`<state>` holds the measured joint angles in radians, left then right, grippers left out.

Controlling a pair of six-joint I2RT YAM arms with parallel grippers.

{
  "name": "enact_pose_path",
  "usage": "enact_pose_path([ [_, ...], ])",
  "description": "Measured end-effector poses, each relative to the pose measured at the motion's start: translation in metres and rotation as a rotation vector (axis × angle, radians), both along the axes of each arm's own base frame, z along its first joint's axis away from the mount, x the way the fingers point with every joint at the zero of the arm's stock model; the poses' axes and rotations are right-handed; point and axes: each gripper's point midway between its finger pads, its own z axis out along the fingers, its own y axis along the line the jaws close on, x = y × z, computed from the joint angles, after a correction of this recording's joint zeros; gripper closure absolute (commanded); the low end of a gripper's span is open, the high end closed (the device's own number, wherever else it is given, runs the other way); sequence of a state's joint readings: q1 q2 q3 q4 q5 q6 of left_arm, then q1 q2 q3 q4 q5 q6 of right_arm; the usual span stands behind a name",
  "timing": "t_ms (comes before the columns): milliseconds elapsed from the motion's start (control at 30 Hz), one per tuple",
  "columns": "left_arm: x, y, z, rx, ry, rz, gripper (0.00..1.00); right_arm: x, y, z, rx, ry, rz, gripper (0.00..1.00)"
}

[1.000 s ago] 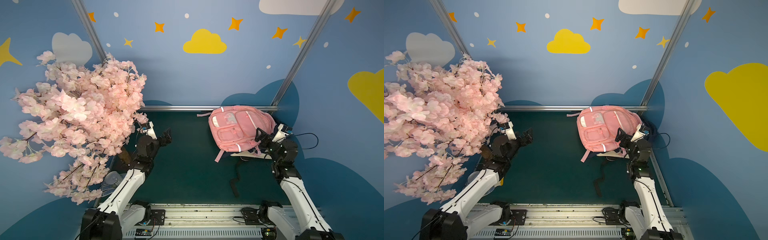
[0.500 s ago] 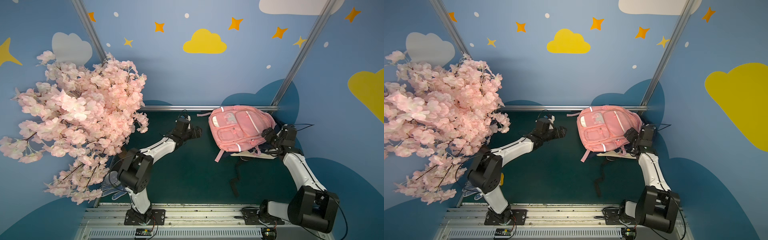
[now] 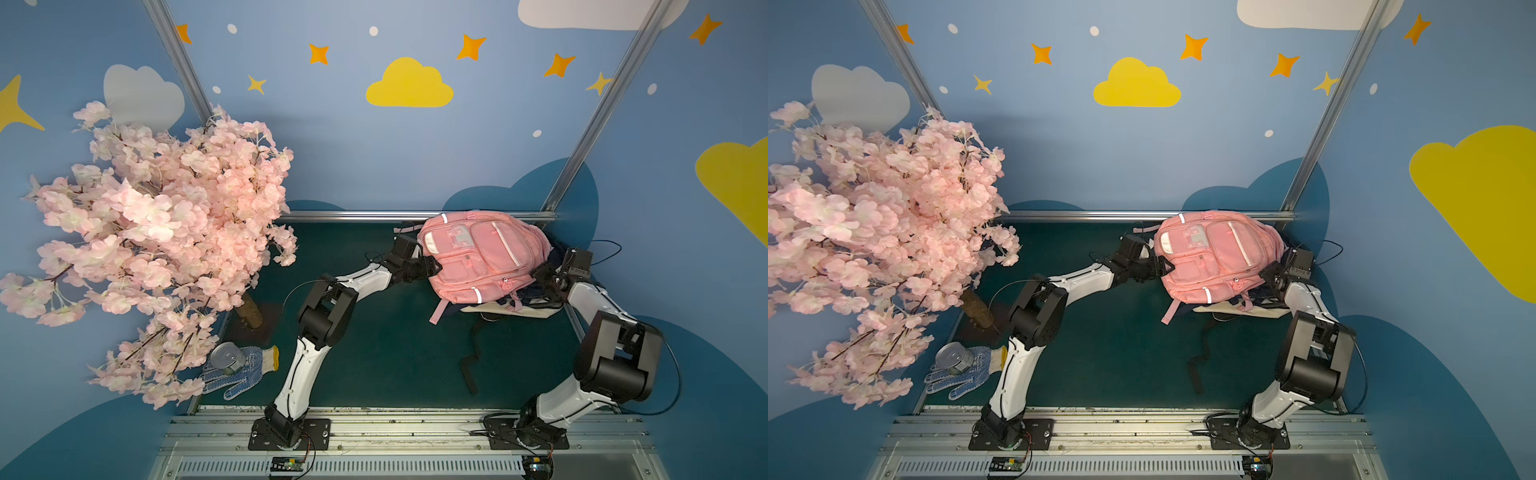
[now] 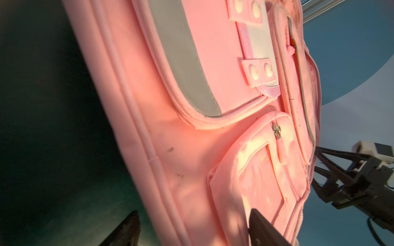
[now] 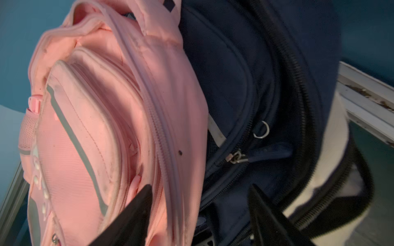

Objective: Zip up the backpack
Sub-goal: Pick up the backpack from the backpack, then place the backpack at the center of the board.

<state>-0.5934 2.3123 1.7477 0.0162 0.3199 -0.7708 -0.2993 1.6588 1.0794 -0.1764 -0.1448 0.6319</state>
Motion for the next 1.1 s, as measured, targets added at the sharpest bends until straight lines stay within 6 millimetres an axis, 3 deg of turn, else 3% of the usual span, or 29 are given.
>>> enact_pose_path([
  [167, 0.003, -0.011, -0.016, -0.025, 0.058, -0.003, 0.51, 0.008, 0.010, -0.011, 0.079, 0.002, 0.047, 0.67],
  [333, 0.006, -0.010, -0.011, -0.022, 0.078, 0.002, 0.68, 0.015, 0.019, -0.005, 0.109, -0.033, 0.081, 0.98],
  [533, 0.005, -0.006, -0.002, 0.022, 0.056, 0.008, 0.88, 0.014, 0.025, 0.008, 0.062, -0.044, 0.100, 1.00],
  [700, -0.007, 0.015, 0.021, 0.107, 0.021, 0.032, 0.95, 0.003, 0.050, 0.048, -0.010, -0.090, 0.163, 1.00],
  [933, -0.045, 0.077, 0.075, 0.275, -0.059, 0.093, 0.97, -0.030, 0.114, 0.112, -0.080, -0.207, 0.325, 1.00],
  [1000, -0.052, 0.100, 0.088, 0.302, -0.086, 0.119, 0.97, -0.041, 0.135, 0.119, -0.087, -0.230, 0.375, 1.00],
  [1100, -0.062, 0.142, 0.094, 0.347, -0.100, 0.163, 0.97, -0.058, 0.174, 0.113, -0.079, -0.233, 0.467, 1.00],
])
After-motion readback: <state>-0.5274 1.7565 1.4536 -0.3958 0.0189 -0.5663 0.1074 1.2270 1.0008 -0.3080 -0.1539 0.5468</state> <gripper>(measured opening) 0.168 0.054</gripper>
